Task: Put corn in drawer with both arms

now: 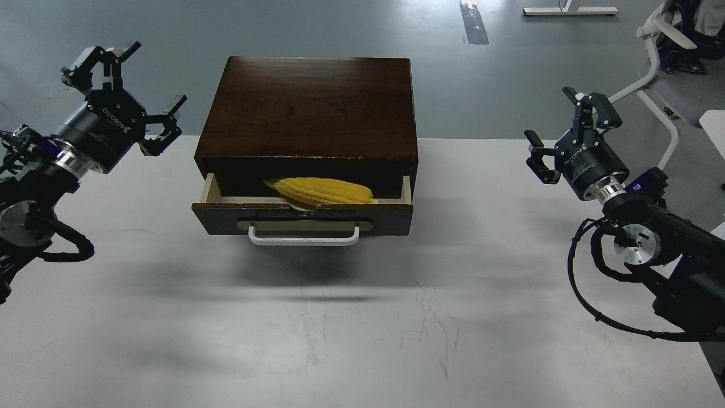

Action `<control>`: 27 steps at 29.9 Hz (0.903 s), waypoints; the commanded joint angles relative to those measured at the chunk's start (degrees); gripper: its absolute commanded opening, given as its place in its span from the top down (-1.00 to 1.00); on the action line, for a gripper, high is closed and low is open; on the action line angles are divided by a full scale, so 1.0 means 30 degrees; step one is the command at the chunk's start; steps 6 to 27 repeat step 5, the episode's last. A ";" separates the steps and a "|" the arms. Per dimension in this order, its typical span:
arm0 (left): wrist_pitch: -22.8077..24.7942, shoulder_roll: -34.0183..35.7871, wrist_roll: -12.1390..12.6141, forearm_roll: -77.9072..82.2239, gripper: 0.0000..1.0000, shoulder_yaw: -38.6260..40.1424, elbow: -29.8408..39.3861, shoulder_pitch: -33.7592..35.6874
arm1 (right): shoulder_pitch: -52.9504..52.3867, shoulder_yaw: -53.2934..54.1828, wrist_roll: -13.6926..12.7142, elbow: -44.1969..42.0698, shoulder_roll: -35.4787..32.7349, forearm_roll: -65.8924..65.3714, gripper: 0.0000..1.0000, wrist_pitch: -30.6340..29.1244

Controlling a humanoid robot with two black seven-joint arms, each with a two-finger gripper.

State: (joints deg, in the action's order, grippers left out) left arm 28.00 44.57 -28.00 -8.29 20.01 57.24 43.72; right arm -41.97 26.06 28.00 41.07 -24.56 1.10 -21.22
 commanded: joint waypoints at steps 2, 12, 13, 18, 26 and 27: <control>0.0001 -0.0472 0.0000 0.0011 -0.97 0.0449 -0.0448 -0.0245 | 0.0075 0.0045 0.0000 0.0110 0.0219 -0.0016 -1.00 -0.0047; 0.0001 -0.0443 0.0000 0.0011 -0.97 0.0626 -0.0448 -0.0392 | 0.0075 0.0104 0.0000 0.0139 0.0218 -0.0016 -1.00 -0.0076; 0.0001 -0.0443 0.0000 0.0011 -0.97 0.0626 -0.0448 -0.0392 | 0.0075 0.0104 0.0000 0.0139 0.0218 -0.0016 -1.00 -0.0076; 0.0001 -0.0443 0.0000 0.0011 -0.97 0.0626 -0.0448 -0.0392 | 0.0075 0.0104 0.0000 0.0139 0.0218 -0.0016 -1.00 -0.0076; 0.0001 -0.0443 0.0000 0.0011 -0.97 0.0626 -0.0448 -0.0392 | 0.0075 0.0104 0.0000 0.0139 0.0218 -0.0016 -1.00 -0.0076; 0.0001 -0.0443 0.0000 0.0011 -0.97 0.0626 -0.0448 -0.0392 | 0.0075 0.0104 0.0000 0.0139 0.0218 -0.0016 -1.00 -0.0076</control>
